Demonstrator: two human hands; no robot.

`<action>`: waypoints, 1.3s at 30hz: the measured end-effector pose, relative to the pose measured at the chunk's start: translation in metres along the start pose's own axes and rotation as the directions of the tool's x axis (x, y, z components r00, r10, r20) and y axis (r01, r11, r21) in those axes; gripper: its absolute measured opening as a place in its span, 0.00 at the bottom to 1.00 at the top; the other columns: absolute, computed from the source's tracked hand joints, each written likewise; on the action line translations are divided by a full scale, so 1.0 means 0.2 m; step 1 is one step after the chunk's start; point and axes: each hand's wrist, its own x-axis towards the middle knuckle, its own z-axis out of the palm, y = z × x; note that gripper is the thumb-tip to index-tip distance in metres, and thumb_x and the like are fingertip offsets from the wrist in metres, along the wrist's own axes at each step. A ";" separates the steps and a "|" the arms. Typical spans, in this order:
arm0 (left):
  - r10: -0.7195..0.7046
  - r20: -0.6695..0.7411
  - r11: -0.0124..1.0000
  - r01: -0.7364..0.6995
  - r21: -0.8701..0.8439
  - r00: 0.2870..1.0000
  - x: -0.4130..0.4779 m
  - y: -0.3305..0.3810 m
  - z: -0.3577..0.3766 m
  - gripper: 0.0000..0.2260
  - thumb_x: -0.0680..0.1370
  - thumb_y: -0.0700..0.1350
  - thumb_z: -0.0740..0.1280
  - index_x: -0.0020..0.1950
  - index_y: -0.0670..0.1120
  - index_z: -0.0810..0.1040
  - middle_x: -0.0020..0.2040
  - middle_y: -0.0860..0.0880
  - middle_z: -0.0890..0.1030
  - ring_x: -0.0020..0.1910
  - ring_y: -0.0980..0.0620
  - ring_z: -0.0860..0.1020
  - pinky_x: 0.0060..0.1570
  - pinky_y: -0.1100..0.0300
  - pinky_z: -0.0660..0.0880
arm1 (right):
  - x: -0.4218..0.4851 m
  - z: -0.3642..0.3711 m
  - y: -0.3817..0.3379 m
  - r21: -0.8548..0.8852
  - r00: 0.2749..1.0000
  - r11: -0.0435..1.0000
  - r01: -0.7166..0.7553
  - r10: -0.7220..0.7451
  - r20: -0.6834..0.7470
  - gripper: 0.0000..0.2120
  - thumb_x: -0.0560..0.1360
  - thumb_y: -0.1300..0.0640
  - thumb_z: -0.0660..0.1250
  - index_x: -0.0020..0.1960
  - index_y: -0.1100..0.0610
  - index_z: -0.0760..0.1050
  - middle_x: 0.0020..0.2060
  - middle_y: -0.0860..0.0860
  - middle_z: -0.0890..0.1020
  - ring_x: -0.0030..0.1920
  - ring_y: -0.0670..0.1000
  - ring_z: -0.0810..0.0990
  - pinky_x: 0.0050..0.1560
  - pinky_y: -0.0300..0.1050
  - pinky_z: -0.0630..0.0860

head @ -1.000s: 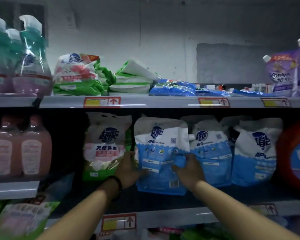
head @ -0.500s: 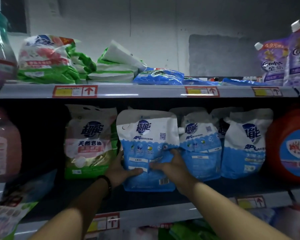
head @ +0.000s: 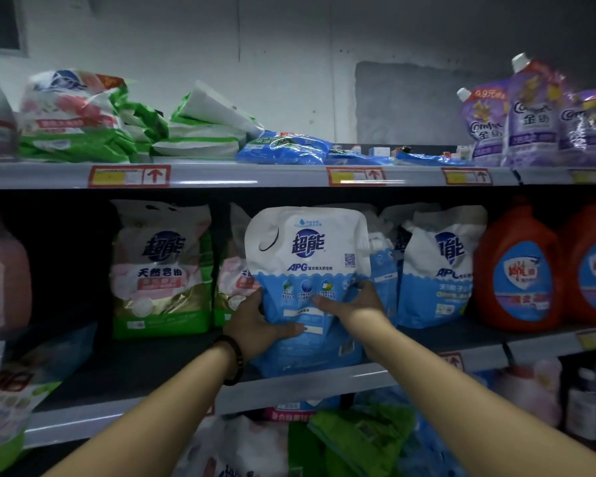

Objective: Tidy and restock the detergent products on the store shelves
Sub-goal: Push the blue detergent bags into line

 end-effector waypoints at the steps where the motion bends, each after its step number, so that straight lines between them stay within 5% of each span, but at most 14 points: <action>1: -0.008 -0.001 1.000 0.008 0.000 1.000 0.00 0.01 0.04 0.33 0.62 0.48 0.87 0.64 0.56 0.79 0.56 0.60 0.85 0.54 0.59 0.84 0.60 0.49 0.82 | 0.01 -0.04 0.01 0.000 1.000 1.000 0.011 -0.011 -0.006 0.64 0.48 0.36 0.86 0.77 0.53 0.63 0.71 0.53 0.78 0.67 0.59 0.80 0.66 0.60 0.80; 3: 0.000 0.002 1.000 0.000 0.018 1.000 0.00 0.04 0.12 0.33 0.63 0.49 0.86 0.65 0.58 0.77 0.58 0.61 0.84 0.56 0.59 0.83 0.61 0.50 0.81 | 0.04 -0.11 0.03 0.007 1.000 1.000 0.024 -0.024 -0.010 0.65 0.46 0.35 0.84 0.76 0.54 0.64 0.70 0.54 0.79 0.67 0.59 0.80 0.67 0.61 0.79; 7: 0.024 0.010 0.996 -0.025 0.090 1.000 0.04 0.11 0.31 0.33 0.65 0.54 0.85 0.65 0.62 0.74 0.60 0.62 0.81 0.59 0.58 0.80 0.60 0.54 0.79 | 0.09 -0.27 0.04 -0.034 0.998 0.999 -0.003 0.000 -0.067 0.49 0.62 0.44 0.86 0.75 0.55 0.66 0.68 0.54 0.80 0.66 0.59 0.81 0.65 0.59 0.80; 12: -0.004 0.025 0.986 -0.001 0.168 1.000 0.10 0.21 0.62 0.53 0.62 0.64 0.83 0.81 0.51 0.63 0.74 0.58 0.71 0.72 0.49 0.73 0.71 0.50 0.73 | 0.16 -0.51 0.10 -0.190 0.971 0.982 0.014 -0.059 -0.233 0.41 0.69 0.44 0.83 0.73 0.57 0.68 0.66 0.55 0.81 0.65 0.60 0.82 0.63 0.53 0.80; 16: -0.013 -0.019 0.983 0.016 0.184 1.000 0.15 0.26 0.90 0.45 0.65 0.62 0.82 0.77 0.54 0.66 0.71 0.57 0.75 0.68 0.48 0.76 0.67 0.53 0.75 | 0.18 -0.67 0.18 -0.420 0.926 0.907 0.033 -0.186 -0.328 0.46 0.76 0.43 0.76 0.83 0.57 0.54 0.73 0.63 0.71 0.67 0.64 0.78 0.66 0.56 0.78; 20: -0.025 -0.077 0.961 0.045 0.272 0.997 0.21 0.35 1.15 0.33 0.75 0.59 0.74 0.76 0.55 0.65 0.67 0.49 0.79 0.66 0.42 0.77 0.63 0.52 0.73 | 0.22 -0.70 0.26 -0.517 0.955 0.855 0.040 -0.185 -0.232 0.50 0.80 0.41 0.69 0.85 0.42 0.34 0.84 0.59 0.50 0.79 0.64 0.66 0.72 0.56 0.73; 24: -0.032 -0.075 0.942 0.056 0.332 0.997 0.31 0.37 1.30 0.33 0.76 0.58 0.73 0.77 0.54 0.64 0.69 0.45 0.78 0.67 0.41 0.77 0.65 0.50 0.73 | 0.32 -0.77 0.32 -0.472 0.974 0.882 0.009 -0.115 -0.197 0.39 0.85 0.45 0.61 0.82 0.32 0.35 0.85 0.57 0.39 0.85 0.61 0.54 0.80 0.58 0.63; 31: -0.011 -0.074 0.923 0.039 0.384 0.997 0.39 0.36 1.35 0.30 0.75 0.57 0.75 0.73 0.52 0.67 0.62 0.45 0.81 0.61 0.41 0.80 0.60 0.49 0.77 | 0.40 -0.79 0.36 -0.505 0.956 0.863 -0.014 -0.136 -0.260 0.39 0.85 0.46 0.60 0.83 0.34 0.35 0.83 0.62 0.35 0.85 0.63 0.48 0.83 0.58 0.56; 39: 0.107 0.029 0.959 -0.111 0.259 0.994 0.38 0.32 1.44 0.29 0.72 0.61 0.75 0.70 0.56 0.71 0.62 0.50 0.83 0.60 0.44 0.81 0.60 0.50 0.79 | 0.45 -0.98 0.42 -0.502 0.950 0.863 0.048 -0.195 -0.245 0.40 0.85 0.51 0.63 0.82 0.31 0.37 0.84 0.59 0.39 0.85 0.62 0.50 0.80 0.61 0.63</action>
